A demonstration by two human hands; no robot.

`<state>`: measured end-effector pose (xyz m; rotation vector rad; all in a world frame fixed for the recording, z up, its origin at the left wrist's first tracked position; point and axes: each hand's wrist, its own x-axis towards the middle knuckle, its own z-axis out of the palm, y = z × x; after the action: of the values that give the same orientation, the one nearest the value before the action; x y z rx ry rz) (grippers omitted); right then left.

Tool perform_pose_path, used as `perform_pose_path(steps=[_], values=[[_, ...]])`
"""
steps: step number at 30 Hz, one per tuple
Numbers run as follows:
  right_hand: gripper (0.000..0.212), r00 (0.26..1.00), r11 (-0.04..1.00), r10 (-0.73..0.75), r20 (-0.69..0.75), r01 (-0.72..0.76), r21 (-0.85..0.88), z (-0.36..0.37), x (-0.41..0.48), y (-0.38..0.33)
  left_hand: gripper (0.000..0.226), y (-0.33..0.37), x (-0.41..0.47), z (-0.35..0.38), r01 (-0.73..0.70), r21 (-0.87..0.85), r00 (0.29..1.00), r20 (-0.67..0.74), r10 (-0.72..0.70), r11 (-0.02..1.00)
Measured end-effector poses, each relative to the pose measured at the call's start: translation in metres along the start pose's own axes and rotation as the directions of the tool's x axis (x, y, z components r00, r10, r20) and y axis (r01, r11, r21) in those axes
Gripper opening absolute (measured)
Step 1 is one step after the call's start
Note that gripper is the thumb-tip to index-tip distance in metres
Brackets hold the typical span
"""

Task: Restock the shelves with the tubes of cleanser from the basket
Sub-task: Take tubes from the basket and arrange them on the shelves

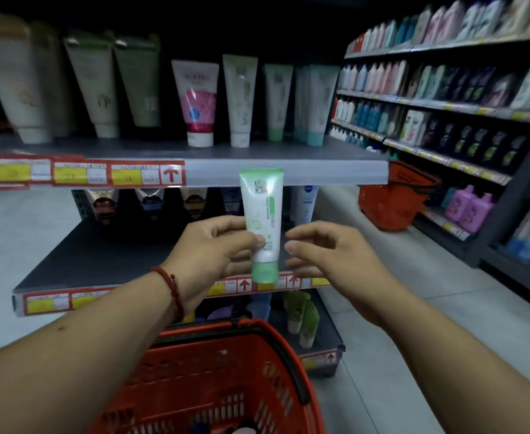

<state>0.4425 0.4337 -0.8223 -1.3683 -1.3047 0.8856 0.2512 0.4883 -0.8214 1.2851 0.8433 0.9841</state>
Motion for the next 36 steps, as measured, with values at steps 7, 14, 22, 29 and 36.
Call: perform_pose_path(steps=[7,14,22,29,36], values=[[0.023,0.996,0.996,-0.090,-0.010,0.089,-0.030,-0.009,0.011,-0.034,0.032,0.042,0.010,0.012,-0.062,-0.052,0.996,0.066,0.066,0.997],[0.027,0.991,0.987,-0.137,-0.003,0.137,-0.083,-0.012,0.037,-0.052,0.031,0.062,0.028,0.015,-0.101,-0.030,0.992,0.077,0.103,0.994],[0.021,0.975,0.971,-0.220,-0.023,0.217,-0.103,-0.027,0.075,-0.086,0.032,0.099,0.060,0.017,-0.219,0.045,0.975,0.042,0.217,0.975],[0.019,0.954,0.942,-0.288,-0.080,0.268,-0.200,-0.039,0.134,-0.127,0.040,0.144,0.111,0.026,-0.282,0.139,0.959,0.026,0.281,0.949],[0.019,0.959,0.931,-0.239,-0.155,0.180,-0.318,-0.041,0.196,-0.106,0.037,0.129,0.177,0.036,-0.202,0.352,0.959,-0.120,0.259,0.914]])
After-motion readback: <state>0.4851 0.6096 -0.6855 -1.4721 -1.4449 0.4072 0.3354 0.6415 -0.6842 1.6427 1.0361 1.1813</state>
